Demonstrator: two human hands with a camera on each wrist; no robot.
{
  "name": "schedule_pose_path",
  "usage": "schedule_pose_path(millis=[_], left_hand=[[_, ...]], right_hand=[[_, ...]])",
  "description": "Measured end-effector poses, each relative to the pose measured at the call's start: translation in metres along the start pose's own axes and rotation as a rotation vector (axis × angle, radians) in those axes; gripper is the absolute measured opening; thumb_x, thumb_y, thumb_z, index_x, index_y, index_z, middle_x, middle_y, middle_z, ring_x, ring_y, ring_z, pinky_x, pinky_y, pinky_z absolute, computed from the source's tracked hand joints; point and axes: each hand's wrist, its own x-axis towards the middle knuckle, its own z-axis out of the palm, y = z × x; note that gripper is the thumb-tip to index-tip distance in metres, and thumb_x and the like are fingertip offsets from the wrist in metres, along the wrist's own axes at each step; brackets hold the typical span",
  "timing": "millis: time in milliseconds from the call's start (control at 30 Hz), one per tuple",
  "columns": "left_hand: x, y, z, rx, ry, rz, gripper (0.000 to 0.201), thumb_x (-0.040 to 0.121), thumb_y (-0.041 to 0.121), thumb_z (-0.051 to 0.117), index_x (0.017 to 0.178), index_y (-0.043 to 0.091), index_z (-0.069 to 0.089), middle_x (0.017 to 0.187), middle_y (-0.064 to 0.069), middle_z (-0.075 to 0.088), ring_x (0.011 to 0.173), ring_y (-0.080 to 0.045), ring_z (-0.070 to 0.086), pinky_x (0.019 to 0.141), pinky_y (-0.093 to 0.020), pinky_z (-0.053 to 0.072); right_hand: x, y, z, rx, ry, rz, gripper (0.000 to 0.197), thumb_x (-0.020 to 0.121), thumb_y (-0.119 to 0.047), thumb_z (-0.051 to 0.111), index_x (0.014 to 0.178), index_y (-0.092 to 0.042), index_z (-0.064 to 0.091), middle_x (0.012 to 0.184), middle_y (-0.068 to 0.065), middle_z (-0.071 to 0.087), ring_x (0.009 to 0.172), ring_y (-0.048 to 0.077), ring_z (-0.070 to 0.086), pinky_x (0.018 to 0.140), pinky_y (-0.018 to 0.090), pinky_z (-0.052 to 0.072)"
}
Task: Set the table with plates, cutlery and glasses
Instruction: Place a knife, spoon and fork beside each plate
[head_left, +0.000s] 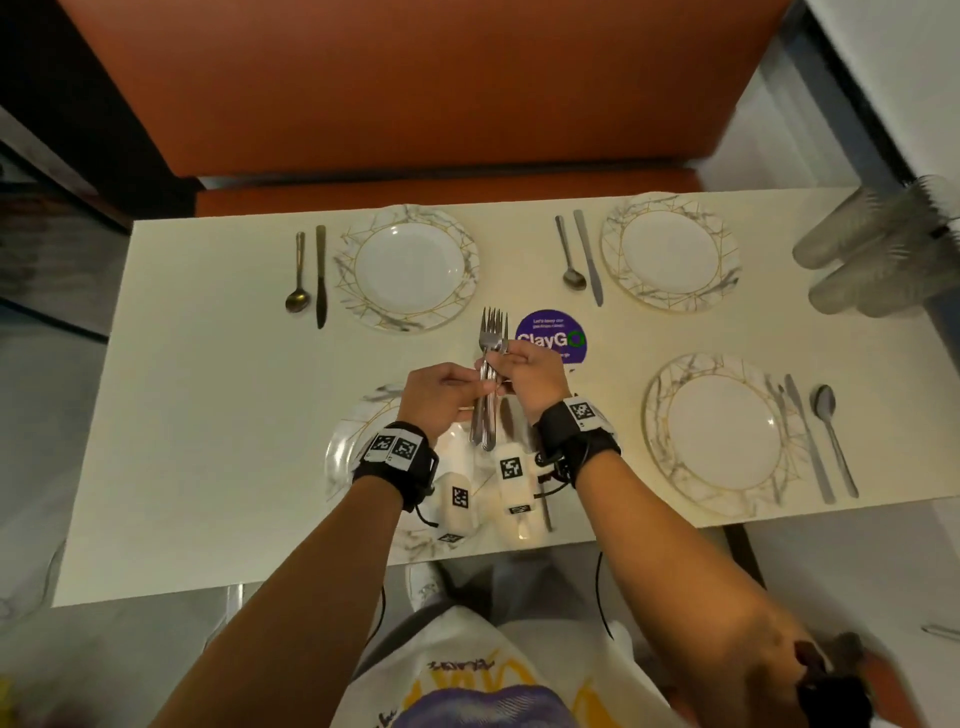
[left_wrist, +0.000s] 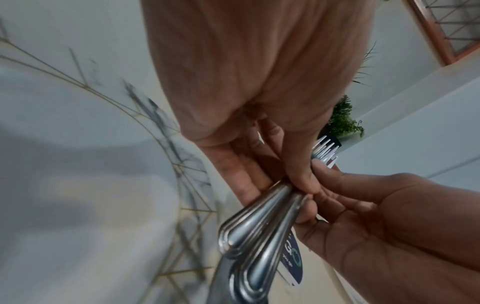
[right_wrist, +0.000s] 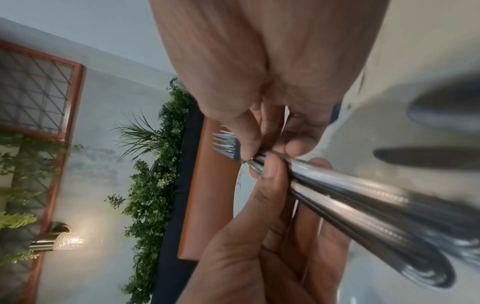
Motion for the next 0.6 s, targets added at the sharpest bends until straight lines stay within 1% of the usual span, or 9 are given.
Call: schedule_pose_path(millis=[67, 133, 200, 267, 333, 400, 467, 533, 600], left_hand=[[-0.010, -0.008, -0.019, 0.013, -0.017, -0.007, 0.023, 0.083, 0.008, 0.086, 0.100, -0.001, 0.074, 0.090, -0.012, 0.080, 0.080, -0.021, 0.079, 0.068, -0.028, 0.062], [-0.020, -0.014, -0.037, -0.006, -0.032, -0.015, 0.021, 0.086, 0.009, 0.083, 0.102, -0.001, 0.074, 0.090, -0.009, 0.081, 0.082, -0.020, 0.079, 0.068, -0.028, 0.062], [-0.028, -0.021, -0.056, -0.025, -0.026, -0.018, 0.022, 0.089, 0.009, 0.080, 0.106, -0.002, 0.073, 0.092, -0.008, 0.081, 0.085, -0.021, 0.078, 0.071, -0.032, 0.064], [-0.035, -0.028, -0.075, -0.041, 0.000, -0.008, 0.019, 0.092, 0.008, 0.077, 0.107, -0.002, 0.073, 0.095, -0.012, 0.080, 0.089, -0.026, 0.079, 0.076, -0.039, 0.065], [-0.042, -0.033, -0.095, -0.057, 0.056, 0.011, 0.013, 0.094, 0.007, 0.074, 0.105, 0.000, 0.074, 0.098, -0.017, 0.078, 0.092, -0.031, 0.077, 0.080, -0.045, 0.065], [-0.045, -0.040, -0.117, -0.039, 0.129, 0.022, 0.010, 0.095, 0.009, 0.073, 0.102, 0.002, 0.076, 0.098, -0.017, 0.077, 0.091, -0.032, 0.074, 0.082, -0.048, 0.065], [-0.043, -0.051, -0.142, 0.028, 0.210, 0.020, 0.006, 0.095, 0.013, 0.074, 0.098, 0.010, 0.078, 0.093, -0.011, 0.078, 0.090, -0.028, 0.074, 0.086, -0.049, 0.064], [-0.041, -0.064, -0.165, 0.118, 0.298, -0.004, 0.007, 0.092, 0.022, 0.076, 0.088, 0.024, 0.081, 0.090, -0.002, 0.080, 0.093, -0.025, 0.076, 0.091, -0.047, 0.062], [-0.040, -0.074, -0.181, 0.210, 0.347, -0.038, 0.009, 0.090, 0.030, 0.075, 0.082, 0.031, 0.080, 0.092, 0.002, 0.080, 0.096, -0.024, 0.075, 0.095, -0.045, 0.060]], right_hand=[[-0.014, 0.010, 0.016, -0.008, 0.032, -0.005, 0.019, 0.091, -0.002, 0.067, 0.110, 0.001, 0.071, 0.086, 0.012, 0.077, 0.072, 0.025, 0.067, 0.065, 0.034, 0.053], [-0.024, 0.019, 0.031, -0.031, 0.055, -0.012, 0.018, 0.090, -0.003, 0.069, 0.108, 0.000, 0.072, 0.094, 0.018, 0.076, 0.077, 0.025, 0.070, 0.073, 0.038, 0.058], [-0.032, 0.027, 0.045, -0.030, 0.064, -0.007, 0.013, 0.091, -0.003, 0.068, 0.102, -0.004, 0.074, 0.094, 0.018, 0.076, 0.078, 0.026, 0.070, 0.075, 0.039, 0.059], [-0.038, 0.034, 0.057, -0.039, 0.070, -0.002, 0.014, 0.091, -0.002, 0.067, 0.102, -0.007, 0.074, 0.089, 0.013, 0.078, 0.076, 0.024, 0.072, 0.074, 0.038, 0.061], [-0.044, 0.039, 0.068, -0.069, 0.073, -0.009, 0.016, 0.092, -0.003, 0.067, 0.106, -0.004, 0.073, 0.082, 0.008, 0.078, 0.069, 0.015, 0.072, 0.066, 0.031, 0.060], [-0.049, 0.043, 0.078, -0.075, 0.070, -0.012, 0.018, 0.093, -0.002, 0.065, 0.109, 0.001, 0.072, 0.077, 0.005, 0.076, 0.060, 0.008, 0.069, 0.055, 0.023, 0.056], [-0.052, 0.046, 0.086, -0.089, 0.057, -0.012, 0.017, 0.093, -0.001, 0.065, 0.108, -0.001, 0.072, 0.077, 0.005, 0.075, 0.060, 0.008, 0.068, 0.054, 0.023, 0.055], [-0.052, 0.051, 0.093, -0.131, 0.030, -0.014, 0.015, 0.092, -0.003, 0.065, 0.104, -0.007, 0.074, 0.076, 0.004, 0.076, 0.065, 0.015, 0.065, 0.059, 0.028, 0.055], [-0.052, 0.053, 0.096, -0.152, 0.016, -0.018, 0.015, 0.091, -0.003, 0.065, 0.098, -0.011, 0.075, 0.075, 0.003, 0.076, 0.069, 0.020, 0.061, 0.063, 0.032, 0.054]])
